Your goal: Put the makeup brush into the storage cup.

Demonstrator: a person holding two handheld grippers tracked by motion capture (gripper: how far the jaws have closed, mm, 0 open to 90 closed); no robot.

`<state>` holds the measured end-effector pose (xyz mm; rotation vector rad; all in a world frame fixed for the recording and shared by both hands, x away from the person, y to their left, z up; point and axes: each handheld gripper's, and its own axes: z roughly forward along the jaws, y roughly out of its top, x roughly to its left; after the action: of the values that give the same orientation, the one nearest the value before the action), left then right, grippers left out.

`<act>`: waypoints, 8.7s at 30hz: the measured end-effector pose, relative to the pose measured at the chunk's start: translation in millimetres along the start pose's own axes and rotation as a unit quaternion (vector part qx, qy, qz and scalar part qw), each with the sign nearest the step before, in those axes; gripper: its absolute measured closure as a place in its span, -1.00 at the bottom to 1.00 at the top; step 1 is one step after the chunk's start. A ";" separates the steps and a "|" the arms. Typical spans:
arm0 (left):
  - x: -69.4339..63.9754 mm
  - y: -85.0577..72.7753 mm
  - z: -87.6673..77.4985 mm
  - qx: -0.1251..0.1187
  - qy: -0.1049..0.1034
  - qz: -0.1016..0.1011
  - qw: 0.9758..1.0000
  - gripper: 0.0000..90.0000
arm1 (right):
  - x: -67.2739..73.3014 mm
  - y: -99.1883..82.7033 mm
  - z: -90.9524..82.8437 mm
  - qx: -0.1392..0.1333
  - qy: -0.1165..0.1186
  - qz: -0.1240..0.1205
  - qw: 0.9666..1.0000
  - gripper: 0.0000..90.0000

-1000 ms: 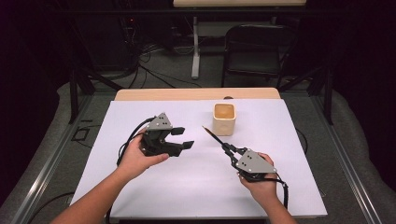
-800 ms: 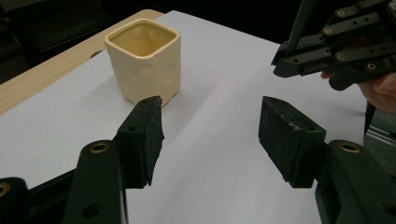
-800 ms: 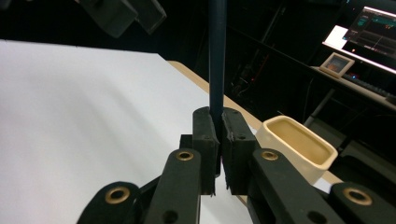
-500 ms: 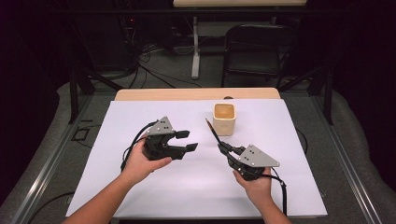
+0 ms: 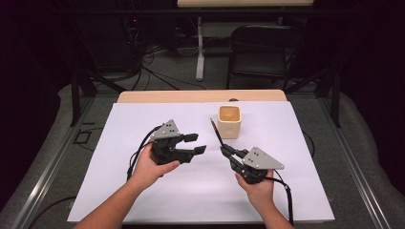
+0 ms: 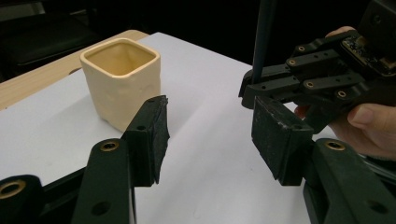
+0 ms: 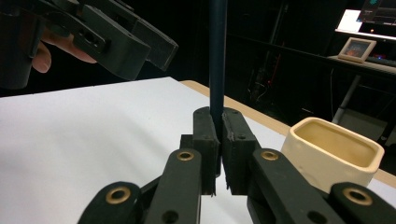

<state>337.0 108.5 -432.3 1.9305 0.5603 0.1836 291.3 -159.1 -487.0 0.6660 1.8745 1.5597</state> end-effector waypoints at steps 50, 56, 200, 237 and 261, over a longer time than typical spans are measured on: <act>-17.1 -7.1 31.9 -0.129 -0.052 -0.098 0.985 0.71 | 5.4 -6.4 7.5 -0.025 0.027 0.105 0.994 0.90; -17.2 -7.5 33.1 -0.127 -0.054 -0.099 0.986 0.78 | 6.3 -6.9 8.5 -0.025 0.032 0.105 0.994 0.89; -44.1 -28.4 60.3 -0.057 -0.015 0.007 0.998 0.86 | -12.2 35.8 -16.8 -0.002 0.036 0.128 0.991 0.52; -45.3 -30.0 62.8 -0.048 -0.014 0.015 0.999 0.86 | -16.9 32.9 -18.9 0.003 0.044 0.146 0.988 0.86; -31.2 -35.0 39.8 -0.049 0.028 0.005 0.998 -0.09 | -23.4 39.1 -14.6 0.014 0.024 0.110 0.994 0.86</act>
<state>314.2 72.6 -476.6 1.8373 0.5687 0.2688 296.9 -178.5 -443.7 0.8788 1.9136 1.7026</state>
